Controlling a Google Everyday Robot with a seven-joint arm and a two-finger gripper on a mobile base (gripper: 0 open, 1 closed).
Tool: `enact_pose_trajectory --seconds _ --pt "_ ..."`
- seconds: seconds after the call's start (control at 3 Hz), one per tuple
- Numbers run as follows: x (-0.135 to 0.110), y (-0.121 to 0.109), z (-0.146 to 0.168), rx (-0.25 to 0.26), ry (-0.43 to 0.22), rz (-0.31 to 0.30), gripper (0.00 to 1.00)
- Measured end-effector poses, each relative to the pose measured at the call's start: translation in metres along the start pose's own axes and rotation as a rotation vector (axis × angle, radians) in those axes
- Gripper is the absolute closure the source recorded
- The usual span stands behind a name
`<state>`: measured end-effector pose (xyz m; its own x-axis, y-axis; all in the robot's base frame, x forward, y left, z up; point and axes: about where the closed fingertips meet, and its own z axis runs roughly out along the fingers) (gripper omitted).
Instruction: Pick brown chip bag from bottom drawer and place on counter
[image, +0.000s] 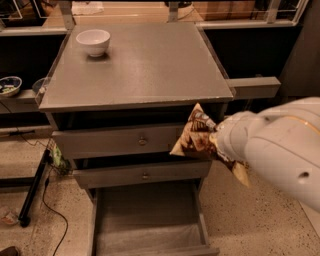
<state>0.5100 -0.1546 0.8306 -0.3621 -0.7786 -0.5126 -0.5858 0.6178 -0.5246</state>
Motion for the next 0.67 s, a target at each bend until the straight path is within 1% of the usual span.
enact_pose_trajectory --seconds 0.33,0.67 --pt "-0.019 -0.03 -0.025 0.063 -0.014 -0.024 1.0" --pt "-0.043 -0.056 -0.04 0.1 -0.026 -0.059 1.0"
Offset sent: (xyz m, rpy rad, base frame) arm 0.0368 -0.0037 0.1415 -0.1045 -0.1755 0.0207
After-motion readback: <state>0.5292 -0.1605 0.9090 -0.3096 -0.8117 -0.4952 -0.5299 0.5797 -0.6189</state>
